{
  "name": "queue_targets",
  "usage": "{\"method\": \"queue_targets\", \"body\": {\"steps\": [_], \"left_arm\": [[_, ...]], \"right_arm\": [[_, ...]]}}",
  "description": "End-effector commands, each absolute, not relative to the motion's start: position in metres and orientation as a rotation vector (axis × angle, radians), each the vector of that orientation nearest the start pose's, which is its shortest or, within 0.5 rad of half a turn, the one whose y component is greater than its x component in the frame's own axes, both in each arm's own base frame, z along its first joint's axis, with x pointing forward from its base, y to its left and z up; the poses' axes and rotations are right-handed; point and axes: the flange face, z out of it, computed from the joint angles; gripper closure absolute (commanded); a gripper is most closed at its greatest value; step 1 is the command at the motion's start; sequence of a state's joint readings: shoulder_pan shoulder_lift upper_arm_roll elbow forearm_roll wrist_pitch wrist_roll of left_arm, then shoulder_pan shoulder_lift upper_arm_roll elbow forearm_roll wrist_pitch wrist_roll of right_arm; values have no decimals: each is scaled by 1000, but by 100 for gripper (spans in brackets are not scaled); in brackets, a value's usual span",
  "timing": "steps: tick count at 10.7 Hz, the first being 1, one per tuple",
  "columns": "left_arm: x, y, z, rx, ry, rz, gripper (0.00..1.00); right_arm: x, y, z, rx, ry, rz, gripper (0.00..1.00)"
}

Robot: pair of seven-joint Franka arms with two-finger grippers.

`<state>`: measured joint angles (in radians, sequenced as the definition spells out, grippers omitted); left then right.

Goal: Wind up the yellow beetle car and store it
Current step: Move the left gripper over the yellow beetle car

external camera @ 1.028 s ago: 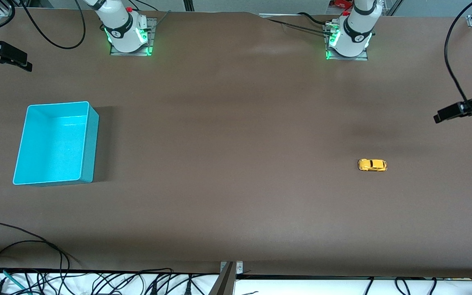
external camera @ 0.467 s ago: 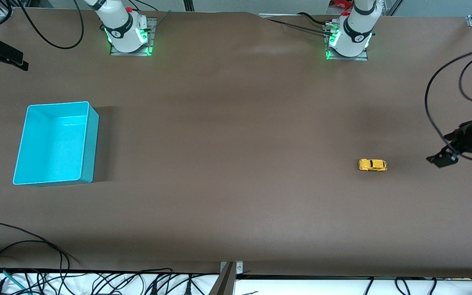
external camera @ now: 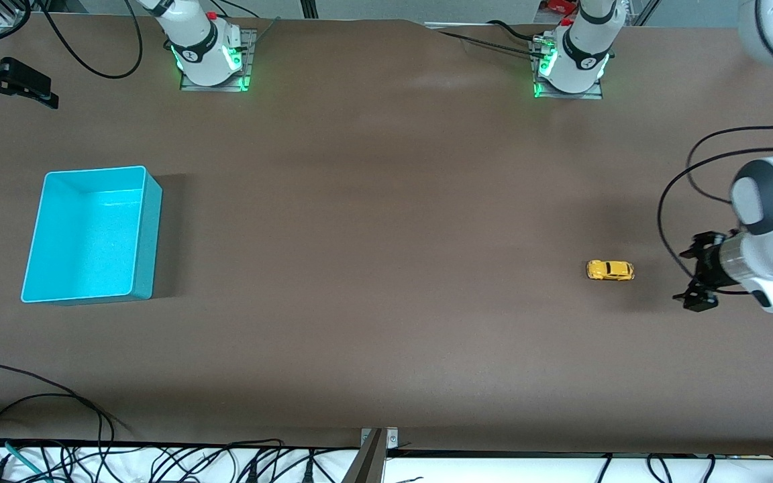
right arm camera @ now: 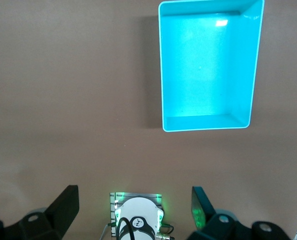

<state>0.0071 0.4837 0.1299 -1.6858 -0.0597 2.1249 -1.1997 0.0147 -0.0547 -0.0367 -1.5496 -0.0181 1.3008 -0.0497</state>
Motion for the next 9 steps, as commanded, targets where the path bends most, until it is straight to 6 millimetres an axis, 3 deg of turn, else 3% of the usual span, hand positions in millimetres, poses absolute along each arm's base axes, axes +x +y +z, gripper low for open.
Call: {"method": "queue_targets", "body": {"steps": [1,4,9], "left_arm": [[647,57,284,-2383,-2080,-3,0],[643,45,245,-2325,-2119,39,0],[638,45,208,-2252,-2205,7,0]], "right_arm": [[510,-14,636,-3144,-27,323,0],[515,-14,628,-3139,-23,344,0],[526,-14,614,-3135,-24,373,0]]}}
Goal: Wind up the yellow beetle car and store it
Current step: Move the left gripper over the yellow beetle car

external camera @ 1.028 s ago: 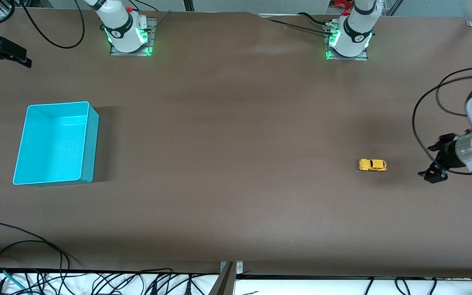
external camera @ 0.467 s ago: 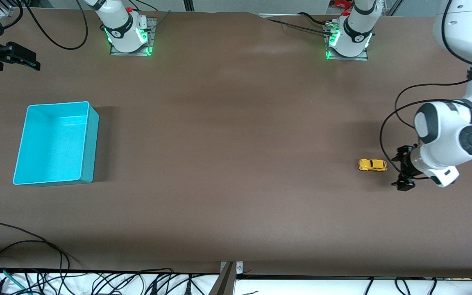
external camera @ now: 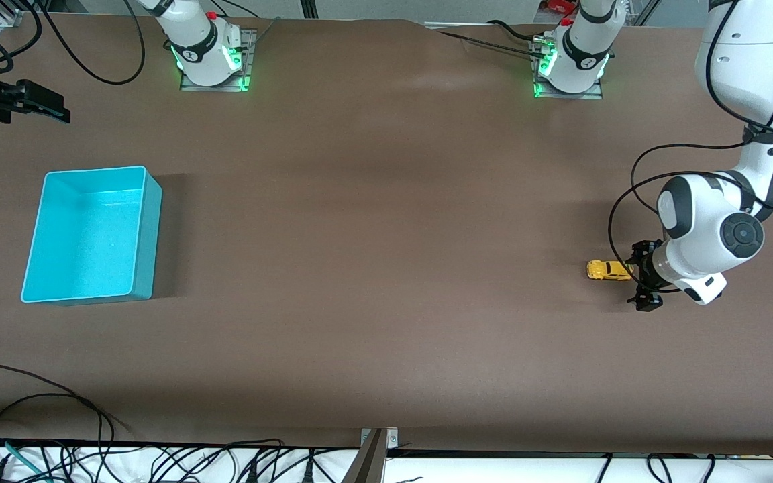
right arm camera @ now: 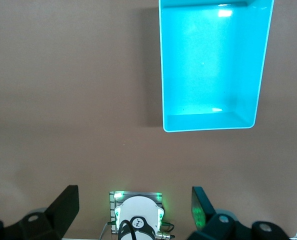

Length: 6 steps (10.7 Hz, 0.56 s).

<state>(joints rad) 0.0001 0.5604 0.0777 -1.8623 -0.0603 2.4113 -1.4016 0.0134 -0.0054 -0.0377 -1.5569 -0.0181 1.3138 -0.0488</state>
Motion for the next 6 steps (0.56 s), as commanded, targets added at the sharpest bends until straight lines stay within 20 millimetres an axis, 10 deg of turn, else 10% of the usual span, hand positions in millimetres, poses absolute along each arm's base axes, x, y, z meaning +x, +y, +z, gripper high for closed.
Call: {"method": "queue_targets", "body": {"steps": [1,6], "left_arm": [[637,45,205,-2244,-2207,14,0],[626,29,189,-2208,-2206,71,0]], "right_arm": [[526,-13,615,-3133,-29,368,0],[534,-2,619,-3140,-60,269,0]]}}
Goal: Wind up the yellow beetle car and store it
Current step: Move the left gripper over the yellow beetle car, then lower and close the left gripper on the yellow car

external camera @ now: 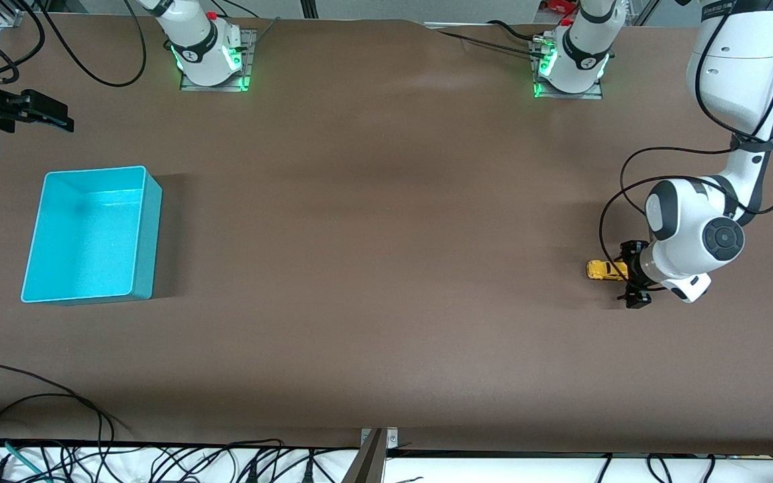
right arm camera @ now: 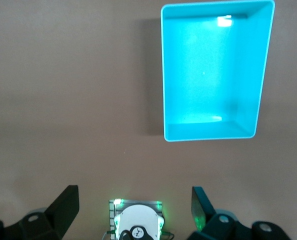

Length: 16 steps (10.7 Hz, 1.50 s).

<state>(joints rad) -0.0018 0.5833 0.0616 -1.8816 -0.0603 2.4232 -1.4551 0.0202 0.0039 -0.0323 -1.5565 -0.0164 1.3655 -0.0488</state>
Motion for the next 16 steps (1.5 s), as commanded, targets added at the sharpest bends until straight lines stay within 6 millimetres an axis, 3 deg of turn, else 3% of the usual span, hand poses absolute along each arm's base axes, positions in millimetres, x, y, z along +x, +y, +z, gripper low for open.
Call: {"method": "queue_targets", "body": {"steps": [1,2,6,7,8,10,11,13,16], "left_arm": [[623,30,186,-2203,-2202,78,0],[623,29,185,-2203,-2200,80,0],[619,28,184,-2201,-2178,101,1],[619,28,185,-2203,-2174,103,11],[619,28,185,-2206,-2167,109,30],[618,28,188,-2207,-2154,126,81],[619,28,192,-2208,-2158,121,100],[621,27,199,-2196,-2182,110,100],[623,-16,209,-2159,-2221,142,100]], "right_arm": [[536,-9,617,-3139,-42,254,0],[547,-12,602,-3138,-30,275,0],[562,-15,595,-3155,-56,220,0],[562,-18,595,-3149,-47,221,0],[562,-19,595,-3144,-42,218,0],[561,-16,593,-3123,-39,232,0],[561,-16,593,-3114,-34,231,0],[561,-17,592,-3112,-32,235,0],[562,-10,590,-3112,-51,245,0]]}}
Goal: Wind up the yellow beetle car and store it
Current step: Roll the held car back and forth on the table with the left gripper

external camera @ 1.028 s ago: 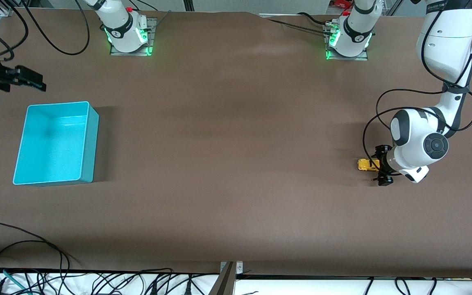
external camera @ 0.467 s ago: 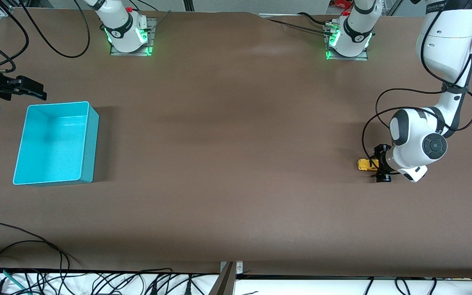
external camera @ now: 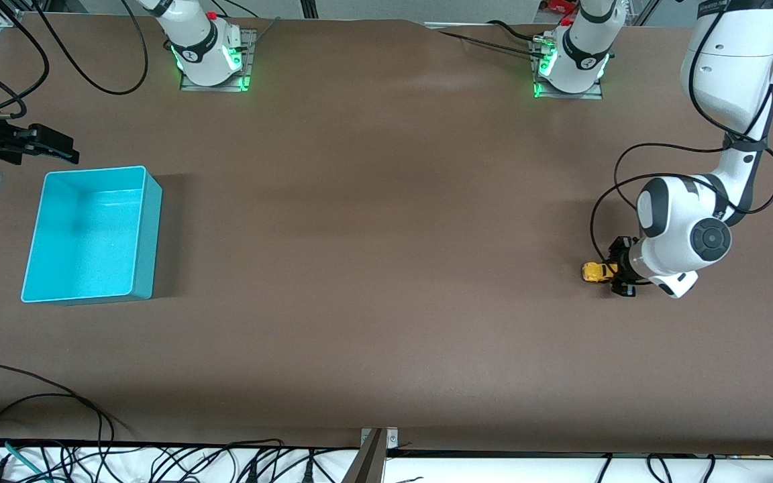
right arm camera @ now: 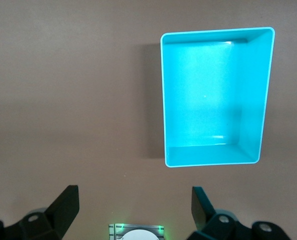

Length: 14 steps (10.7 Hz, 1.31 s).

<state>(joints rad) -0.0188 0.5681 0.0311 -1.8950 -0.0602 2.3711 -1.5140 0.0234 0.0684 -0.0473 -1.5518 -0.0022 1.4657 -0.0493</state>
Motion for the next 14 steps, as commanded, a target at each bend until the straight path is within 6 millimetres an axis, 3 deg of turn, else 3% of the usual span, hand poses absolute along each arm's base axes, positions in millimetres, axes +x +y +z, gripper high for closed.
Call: {"method": "queue_targets", "body": {"steps": [1,3,6,8,14], "left_arm": [[621,-37,206,-2135,-2233,162,100],[616,-69,198,-2093,-2253,173,100],[611,-75,176,-2073,-2225,192,100],[617,-59,174,-2105,-2207,191,100],[618,20,164,-2188,-2138,222,100]], "right_arm": [[561,-9,589,-3113,-56,250,0],[561,-8,589,-3111,-58,252,0],[561,-9,588,-3111,-56,255,0],[560,-9,587,-3109,-56,271,0],[557,-8,584,-3104,-58,312,0]]}}
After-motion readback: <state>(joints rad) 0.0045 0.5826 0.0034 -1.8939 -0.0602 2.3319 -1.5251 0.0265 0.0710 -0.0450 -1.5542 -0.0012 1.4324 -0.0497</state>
